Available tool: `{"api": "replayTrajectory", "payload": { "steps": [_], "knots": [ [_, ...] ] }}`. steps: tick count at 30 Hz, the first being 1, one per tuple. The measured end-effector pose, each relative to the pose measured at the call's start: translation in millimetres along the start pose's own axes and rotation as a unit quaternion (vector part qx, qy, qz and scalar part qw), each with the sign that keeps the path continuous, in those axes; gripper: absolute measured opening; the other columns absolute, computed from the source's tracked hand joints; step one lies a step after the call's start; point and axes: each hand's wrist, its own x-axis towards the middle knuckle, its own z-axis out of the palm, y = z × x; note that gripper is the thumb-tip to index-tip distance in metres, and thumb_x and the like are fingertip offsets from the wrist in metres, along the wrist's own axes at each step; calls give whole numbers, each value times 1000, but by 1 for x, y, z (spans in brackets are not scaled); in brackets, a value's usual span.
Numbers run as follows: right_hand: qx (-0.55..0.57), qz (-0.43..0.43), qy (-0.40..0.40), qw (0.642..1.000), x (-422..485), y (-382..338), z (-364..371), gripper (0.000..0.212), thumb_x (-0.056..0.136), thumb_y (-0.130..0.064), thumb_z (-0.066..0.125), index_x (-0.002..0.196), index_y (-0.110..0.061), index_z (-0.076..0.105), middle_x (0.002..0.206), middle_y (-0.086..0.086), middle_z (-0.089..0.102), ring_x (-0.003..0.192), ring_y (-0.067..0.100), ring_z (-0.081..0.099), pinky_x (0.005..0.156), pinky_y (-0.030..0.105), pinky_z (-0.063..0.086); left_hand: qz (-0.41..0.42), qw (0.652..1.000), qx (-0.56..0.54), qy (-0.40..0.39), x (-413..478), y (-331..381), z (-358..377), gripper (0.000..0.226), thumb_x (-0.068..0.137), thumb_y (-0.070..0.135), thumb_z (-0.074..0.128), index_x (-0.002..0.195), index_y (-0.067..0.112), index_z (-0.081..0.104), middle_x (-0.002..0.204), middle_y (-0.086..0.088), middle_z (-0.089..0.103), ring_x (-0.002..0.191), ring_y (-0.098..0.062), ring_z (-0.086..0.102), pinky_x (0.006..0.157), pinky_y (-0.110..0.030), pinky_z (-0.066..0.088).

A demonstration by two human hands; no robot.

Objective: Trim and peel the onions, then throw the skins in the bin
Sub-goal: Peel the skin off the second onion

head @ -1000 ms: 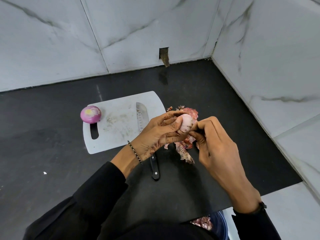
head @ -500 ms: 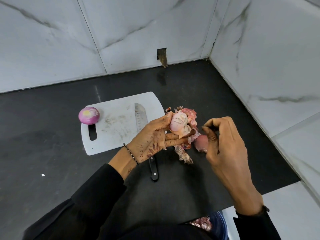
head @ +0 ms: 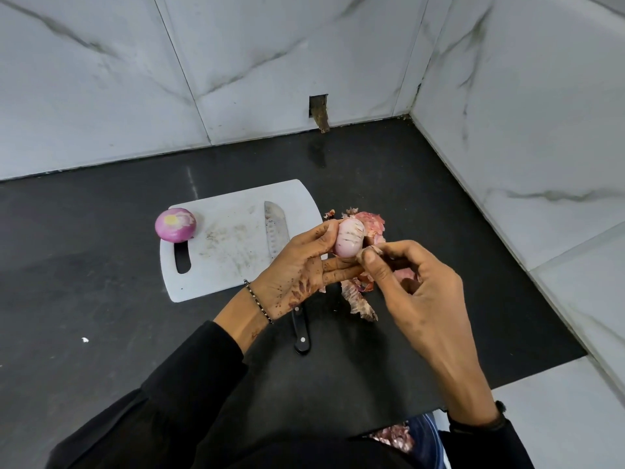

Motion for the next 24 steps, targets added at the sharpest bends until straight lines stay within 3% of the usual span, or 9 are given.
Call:
{"api": "replayTrajectory", "payload": {
  "steps": [4, 8, 11, 14, 19, 24],
  "knots": [
    [-8, 25, 59, 998, -1, 7, -5, 6, 95, -31, 70, 100, -29, 72, 92, -16, 70, 90, 3, 66, 73, 15, 52, -15, 999, -33, -11, -2, 2, -4, 56, 88, 28, 55, 139, 5, 48, 132, -24, 58, 118, -39, 60, 98, -48, 50],
    [-33, 41, 96, 994, 0, 13, -13, 15, 90, -31, 76, 104, -30, 70, 97, -16, 69, 90, 2, 66, 75, 12, 51, -24, 998, -51, -27, -3, 2, -6, 54, 88, 27, 55, 138, 7, 49, 125, -20, 65, 113, -37, 64, 94, -44, 54],
    [-46, 51, 123, 990, 1, 15, -17, 16, 85, -30, 82, 96, -28, 69, 89, -14, 69, 83, 4, 66, 71, 11, 51, -27, 997, -60, -30, -3, 1, -3, 44, 85, 28, 55, 126, 10, 56, 113, -16, 71, 104, -33, 69, 84, -39, 59],
    [-72, 61, 112, 989, 1, 20, -19, 10, 84, -27, 83, 91, -28, 76, 84, -16, 71, 80, 1, 68, 70, 10, 52, -28, 997, -58, -30, -2, 0, -3, 42, 87, 29, 56, 124, 10, 56, 114, -17, 70, 106, -34, 68, 86, -40, 58],
    [-129, 71, 41, 988, 2, 28, -18, 25, 99, -14, 64, 119, -28, 71, 103, -15, 71, 89, -9, 65, 74, 7, 50, -19, 999, -32, -14, 1, -2, -6, 50, 92, 24, 56, 137, 4, 48, 122, -21, 65, 117, -39, 61, 100, -48, 49],
    [-104, 52, 42, 992, 8, 9, -1, 27, 106, -32, 47, 127, -28, 63, 116, -16, 65, 106, -5, 60, 80, 6, 43, 28, 999, 32, 22, 3, -10, 0, 46, 88, 21, 62, 131, 7, 56, 125, -20, 64, 114, -35, 64, 95, -43, 53]
  ]
}}
